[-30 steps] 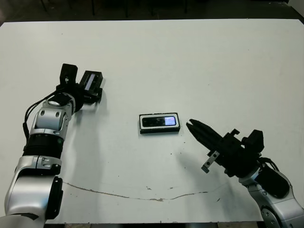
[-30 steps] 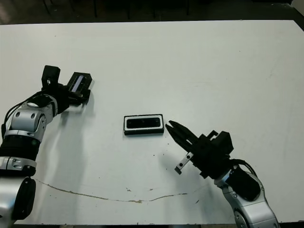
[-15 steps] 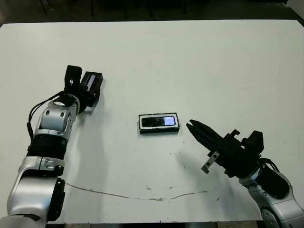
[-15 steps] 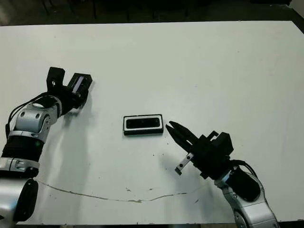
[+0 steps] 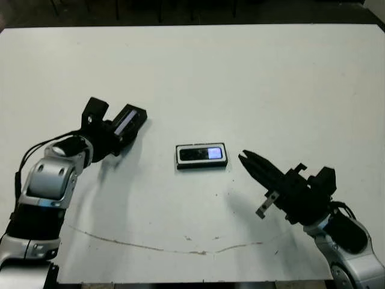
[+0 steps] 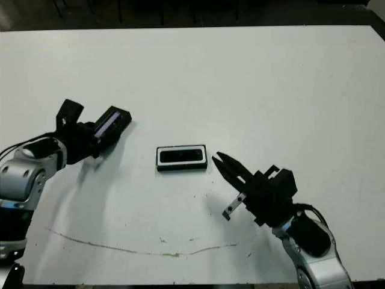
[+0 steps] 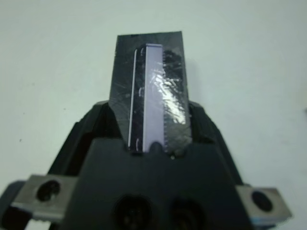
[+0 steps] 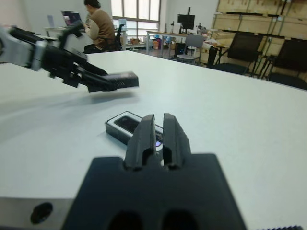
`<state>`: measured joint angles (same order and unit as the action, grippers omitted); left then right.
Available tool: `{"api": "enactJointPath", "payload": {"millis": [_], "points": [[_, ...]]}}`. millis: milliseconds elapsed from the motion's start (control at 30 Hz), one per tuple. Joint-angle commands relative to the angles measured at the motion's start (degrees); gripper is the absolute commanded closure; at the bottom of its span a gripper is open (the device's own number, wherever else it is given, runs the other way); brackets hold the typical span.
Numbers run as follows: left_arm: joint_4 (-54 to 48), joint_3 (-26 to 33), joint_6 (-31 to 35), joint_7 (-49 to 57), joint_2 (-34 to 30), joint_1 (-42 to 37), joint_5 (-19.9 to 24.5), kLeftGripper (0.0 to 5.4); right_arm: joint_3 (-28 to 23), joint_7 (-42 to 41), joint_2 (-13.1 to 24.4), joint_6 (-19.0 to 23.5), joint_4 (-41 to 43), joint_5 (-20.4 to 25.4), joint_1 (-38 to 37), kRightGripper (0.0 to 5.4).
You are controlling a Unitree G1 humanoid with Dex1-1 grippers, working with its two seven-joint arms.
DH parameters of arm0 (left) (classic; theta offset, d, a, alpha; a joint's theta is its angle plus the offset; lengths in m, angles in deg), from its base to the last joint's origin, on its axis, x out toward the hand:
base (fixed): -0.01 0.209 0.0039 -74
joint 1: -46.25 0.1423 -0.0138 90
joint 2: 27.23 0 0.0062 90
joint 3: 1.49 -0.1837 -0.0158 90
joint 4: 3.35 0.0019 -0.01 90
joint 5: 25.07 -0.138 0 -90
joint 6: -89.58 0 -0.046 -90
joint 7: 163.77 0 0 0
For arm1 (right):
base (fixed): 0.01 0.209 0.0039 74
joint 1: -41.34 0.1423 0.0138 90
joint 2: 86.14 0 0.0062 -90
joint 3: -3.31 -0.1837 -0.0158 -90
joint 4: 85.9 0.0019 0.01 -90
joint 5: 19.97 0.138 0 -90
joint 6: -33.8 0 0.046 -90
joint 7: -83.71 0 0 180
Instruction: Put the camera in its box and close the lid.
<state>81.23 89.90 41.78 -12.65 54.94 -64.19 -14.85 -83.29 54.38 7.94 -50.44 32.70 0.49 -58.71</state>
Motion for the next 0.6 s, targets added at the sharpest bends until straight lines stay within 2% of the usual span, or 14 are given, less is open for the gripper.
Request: {"api": "enactJointPath", "payload": {"millis": [33,133,200,267,300,400,600], "points": [[-0.4,1.9,-6.1,-4.9,-3.0,1.3,2.2,2.65,-2.0,1.7,-0.6,3.1,-2.3,1.4,1.3,5.4],[3.3,2.0,-13.5,-12.1,-5.6,-0.4,3.9,2.65,-3.2,2.3,-1.0,1.7,-7.3,0.3,3.2,5.4],[6.9,1.2,-19.1,-17.1,-7.1,-2.2,4.2,2.65,-3.6,1.8,-1.1,-1.0,-11.2,-1.0,4.7,5.4],[10.1,0.3,-22.5,-21.5,-8.1,-4.2,4.4,2.65,-4.0,1.5,-0.7,-2.6,-14.2,-2.3,6.0,5.4],[12.1,-0.5,-23.9,-24.3,-8.5,-5.5,4.6,2.65,-4.2,2.0,-0.9,-1.6,-14.5,-1.9,6.3,5.4],[17.5,-2.7,-27.2,-31.2,-9.0,-8.8,4.9,2.65,-4.8,0.7,-1.6,-4.3,-16.7,-1.4,7.3,5.4],[23.0,-7.5,-27.9,-39.2,-8.6,-13.1,4.1,2.65,-5.5,1.5,-1.0,-0.3,-15.1,-0.7,7.5,5.4]]}}
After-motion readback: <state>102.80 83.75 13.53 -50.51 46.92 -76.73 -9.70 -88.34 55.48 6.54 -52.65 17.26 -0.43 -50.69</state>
